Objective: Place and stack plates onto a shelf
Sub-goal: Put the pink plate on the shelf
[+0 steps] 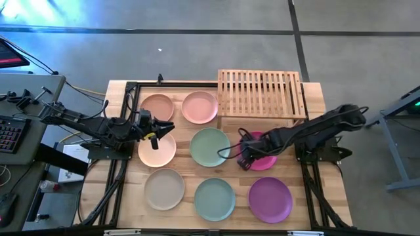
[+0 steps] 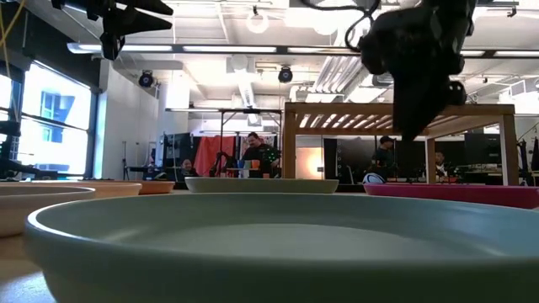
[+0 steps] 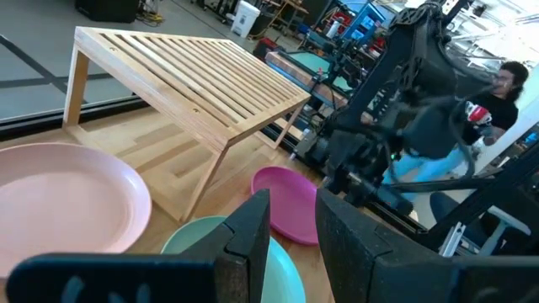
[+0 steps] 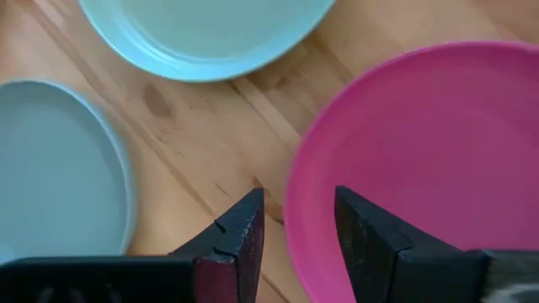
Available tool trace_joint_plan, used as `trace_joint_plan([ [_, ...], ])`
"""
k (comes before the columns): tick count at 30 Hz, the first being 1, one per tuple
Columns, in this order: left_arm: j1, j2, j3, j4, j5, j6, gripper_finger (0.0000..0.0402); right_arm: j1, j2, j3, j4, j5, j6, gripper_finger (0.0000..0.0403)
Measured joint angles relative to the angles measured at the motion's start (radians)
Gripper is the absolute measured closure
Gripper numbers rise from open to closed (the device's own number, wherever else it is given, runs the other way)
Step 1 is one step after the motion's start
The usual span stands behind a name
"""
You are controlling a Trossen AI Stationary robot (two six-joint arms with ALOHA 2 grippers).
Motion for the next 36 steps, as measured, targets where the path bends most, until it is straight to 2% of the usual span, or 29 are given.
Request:
trace_joint_plan([
  [8,0.0,0.0,0.0,0.0,0.0,0.0,0.0316,0.0,0.108,0.0,0.084,-0.001,0.026,0.0279],
  [25,0.0,0.0,0.0,-0.001,0.0,0.0,0.0316,0.0,0.261,0.001,0.083,-0.005,0.044,0.0281],
  [28,0.0,0.0,0.0,-0.001,0.0,0.0,0.0316,0.0,0.261,0.001,0.083,-0.006,0.044,0.0298],
  [36,0.0,0.0,0.0,-0.001,-0.001,0.0,0.0316,0.007,0.259,0.016,0.059,-0.026,0.056,0.0392],
])
